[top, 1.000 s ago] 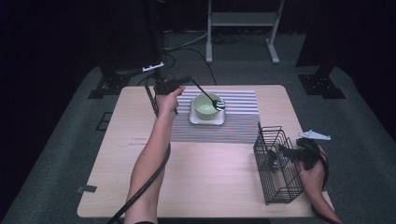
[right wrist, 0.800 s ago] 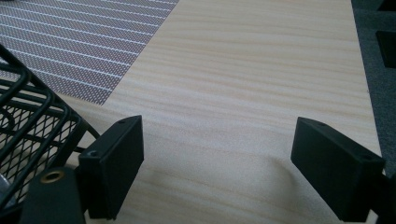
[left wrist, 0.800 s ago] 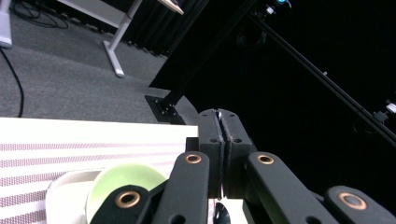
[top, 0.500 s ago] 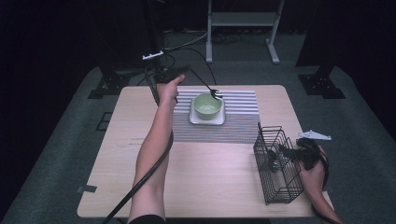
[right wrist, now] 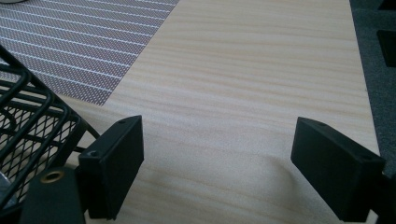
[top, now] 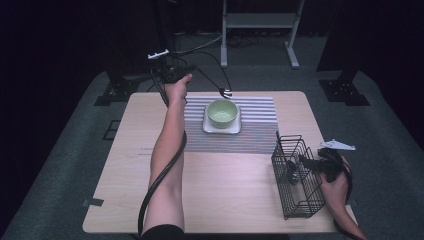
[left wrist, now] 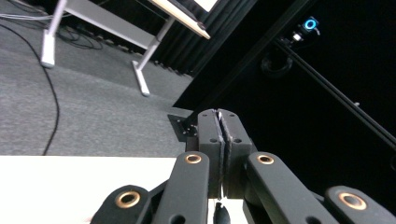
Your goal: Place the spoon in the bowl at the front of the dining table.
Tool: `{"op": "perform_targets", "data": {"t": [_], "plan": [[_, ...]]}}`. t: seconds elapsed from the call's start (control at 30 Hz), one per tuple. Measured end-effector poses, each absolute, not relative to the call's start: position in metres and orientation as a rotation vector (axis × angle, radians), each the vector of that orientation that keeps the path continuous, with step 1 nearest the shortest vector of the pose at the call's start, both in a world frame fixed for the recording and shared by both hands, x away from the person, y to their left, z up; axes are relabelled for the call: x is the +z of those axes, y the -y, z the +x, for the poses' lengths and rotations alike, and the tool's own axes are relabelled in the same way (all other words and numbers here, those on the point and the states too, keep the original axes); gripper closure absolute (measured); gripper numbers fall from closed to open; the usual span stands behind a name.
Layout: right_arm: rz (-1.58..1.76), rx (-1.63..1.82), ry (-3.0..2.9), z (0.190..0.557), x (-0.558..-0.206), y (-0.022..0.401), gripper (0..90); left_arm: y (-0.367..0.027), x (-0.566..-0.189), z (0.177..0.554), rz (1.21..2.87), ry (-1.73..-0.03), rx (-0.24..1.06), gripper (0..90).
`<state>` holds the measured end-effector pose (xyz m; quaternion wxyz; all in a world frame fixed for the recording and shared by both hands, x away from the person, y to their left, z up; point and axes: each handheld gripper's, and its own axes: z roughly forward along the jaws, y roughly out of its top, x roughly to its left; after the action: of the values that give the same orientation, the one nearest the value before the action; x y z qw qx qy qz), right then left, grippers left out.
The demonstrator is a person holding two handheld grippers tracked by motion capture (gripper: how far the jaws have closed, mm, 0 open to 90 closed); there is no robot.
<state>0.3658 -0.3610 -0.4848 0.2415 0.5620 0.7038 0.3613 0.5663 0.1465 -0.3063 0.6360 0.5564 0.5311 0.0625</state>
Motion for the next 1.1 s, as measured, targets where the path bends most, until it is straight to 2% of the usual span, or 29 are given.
{"op": "perform_targets", "data": {"t": [0.53, 1.1], "plan": [[1.535, 0.987, -1.925, 0.366, -0.485, 0.361, 16.1, -0.167, -0.337, 0.565, 1.225, -1.303, 0.171, 89.0], [1.538, 0.988, -1.923, 0.365, -0.485, 0.362, 16.1, -0.158, -0.368, 0.566, 1.272, -1.353, 0.179, 88.9]]}}
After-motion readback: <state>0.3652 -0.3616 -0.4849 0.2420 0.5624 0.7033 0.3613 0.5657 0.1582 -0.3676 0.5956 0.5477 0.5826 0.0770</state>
